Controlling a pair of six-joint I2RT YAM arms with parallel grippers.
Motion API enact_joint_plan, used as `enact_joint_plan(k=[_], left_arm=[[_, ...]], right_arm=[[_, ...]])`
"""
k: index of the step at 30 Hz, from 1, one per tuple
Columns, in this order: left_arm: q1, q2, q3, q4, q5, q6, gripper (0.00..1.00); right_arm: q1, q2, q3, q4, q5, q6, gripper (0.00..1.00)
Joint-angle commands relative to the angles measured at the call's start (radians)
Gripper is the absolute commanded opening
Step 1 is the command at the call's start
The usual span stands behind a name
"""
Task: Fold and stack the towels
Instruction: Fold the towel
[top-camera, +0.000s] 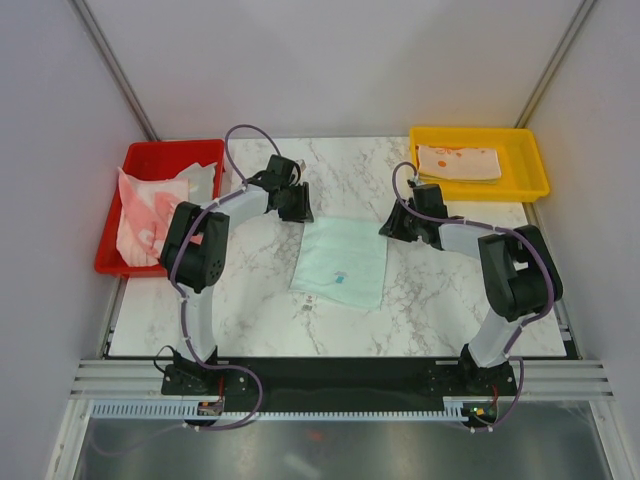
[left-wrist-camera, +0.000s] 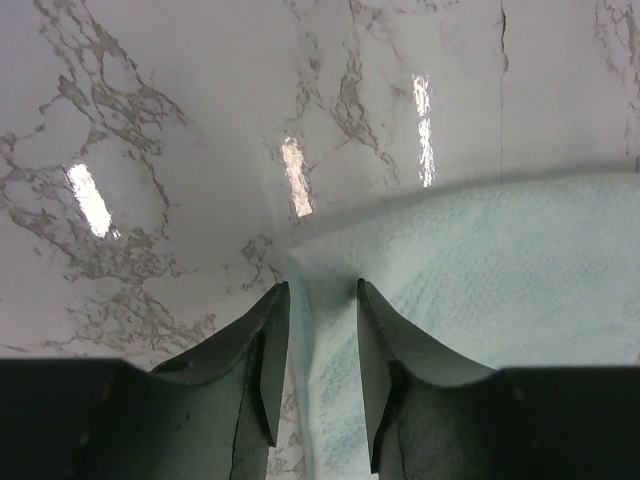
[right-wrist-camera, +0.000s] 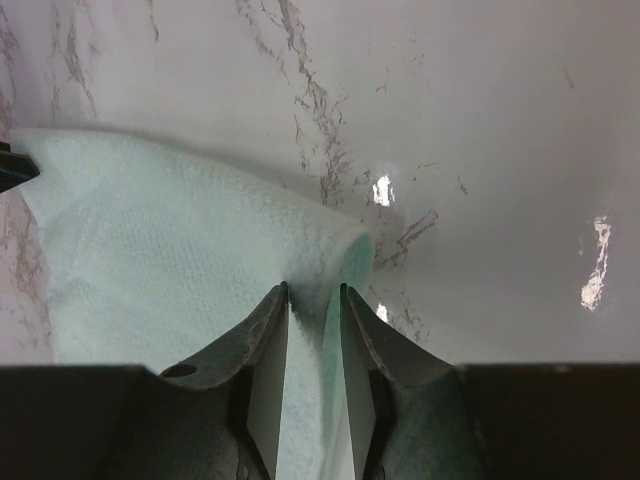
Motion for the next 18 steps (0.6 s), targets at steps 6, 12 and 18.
enact_joint_plan(k=[6, 12, 18], left_arm=[[0.0, 0.019, 0.027, 0.032, 0.037, 0.028, 0.38], [0.004, 0.028, 0.042, 0.042, 0.062, 0.023, 0.27], [0.012, 0.008, 0.038, 0.042, 0.096, 0.022, 0.02]], right_arm=[[-0.007, 0.008, 0.005, 0.099, -0.008, 0.026, 0.34], [-0.014, 0.018, 0.002, 0.106, -0.01, 0.015, 0.3], [-0.031, -0.018, 0.003, 0.078, -0.025, -0.009, 0.0]])
